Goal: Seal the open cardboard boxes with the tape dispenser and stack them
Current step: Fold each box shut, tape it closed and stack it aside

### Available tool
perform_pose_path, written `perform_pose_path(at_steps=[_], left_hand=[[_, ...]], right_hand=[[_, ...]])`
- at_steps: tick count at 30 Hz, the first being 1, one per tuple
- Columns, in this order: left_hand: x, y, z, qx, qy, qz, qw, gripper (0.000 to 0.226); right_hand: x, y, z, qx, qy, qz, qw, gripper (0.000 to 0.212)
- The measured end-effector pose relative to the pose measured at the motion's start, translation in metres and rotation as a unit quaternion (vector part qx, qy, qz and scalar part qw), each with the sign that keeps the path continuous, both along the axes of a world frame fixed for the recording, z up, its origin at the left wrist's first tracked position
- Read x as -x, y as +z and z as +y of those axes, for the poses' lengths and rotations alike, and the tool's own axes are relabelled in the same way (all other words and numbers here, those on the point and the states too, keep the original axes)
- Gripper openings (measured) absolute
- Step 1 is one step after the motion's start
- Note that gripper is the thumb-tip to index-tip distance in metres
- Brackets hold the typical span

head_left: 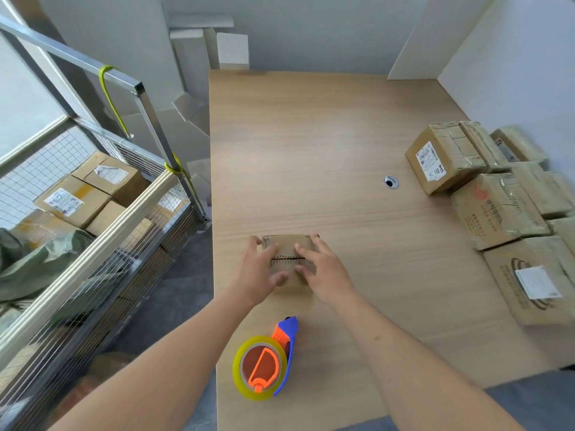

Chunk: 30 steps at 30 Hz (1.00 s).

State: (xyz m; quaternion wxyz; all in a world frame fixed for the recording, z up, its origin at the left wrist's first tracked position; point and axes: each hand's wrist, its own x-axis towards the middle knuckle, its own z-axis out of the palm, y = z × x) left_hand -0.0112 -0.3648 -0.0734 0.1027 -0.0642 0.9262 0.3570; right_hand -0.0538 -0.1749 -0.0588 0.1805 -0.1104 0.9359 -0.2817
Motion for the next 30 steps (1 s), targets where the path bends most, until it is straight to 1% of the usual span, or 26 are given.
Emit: perform_pose_path(at_steps=[7,11,14,19,22,24,27,30], left_hand=[[-0.005,0.003,0.028,0.002,-0.059,-0.024,0.998,0.072],[-0.012,0.012,0.050,0.030,-0.057,-0.031,0.997,0.071],[-0.026,0.019,0.065,0.047,-0.021,-0.034,0.998,0.069],[-0.066,0.018,0.083,0.058,0.094,-0.030,0.993,0.056],[-0.099,0.009,0.095,0.085,0.143,-0.064,0.984,0.052],[-0.120,0.002,0.104,0.117,0.163,-0.113,0.973,0.056],[-0.144,-0.009,0.115,0.163,0.165,-0.197,0.953,0.075],[-0.156,-0.024,0.120,0.201,0.136,-0.221,0.945,0.094]], right_hand=[[-0.008,0.001,0.031,-0.008,-0.038,0.009,0.999,0.049],[-0.011,0.002,0.048,0.015,-0.037,0.003,0.999,0.049],[-0.013,0.003,0.057,0.033,-0.025,-0.002,0.999,0.049],[-0.019,0.006,0.067,0.006,0.033,-0.016,0.999,0.048],[-0.022,0.007,0.077,-0.002,0.051,-0.023,0.998,0.046],[-0.025,0.008,0.084,0.002,0.052,-0.021,0.998,0.045],[-0.030,0.008,0.091,0.004,0.050,-0.016,0.999,0.045],[-0.033,0.007,0.094,0.003,0.041,-0.009,0.999,0.046]])
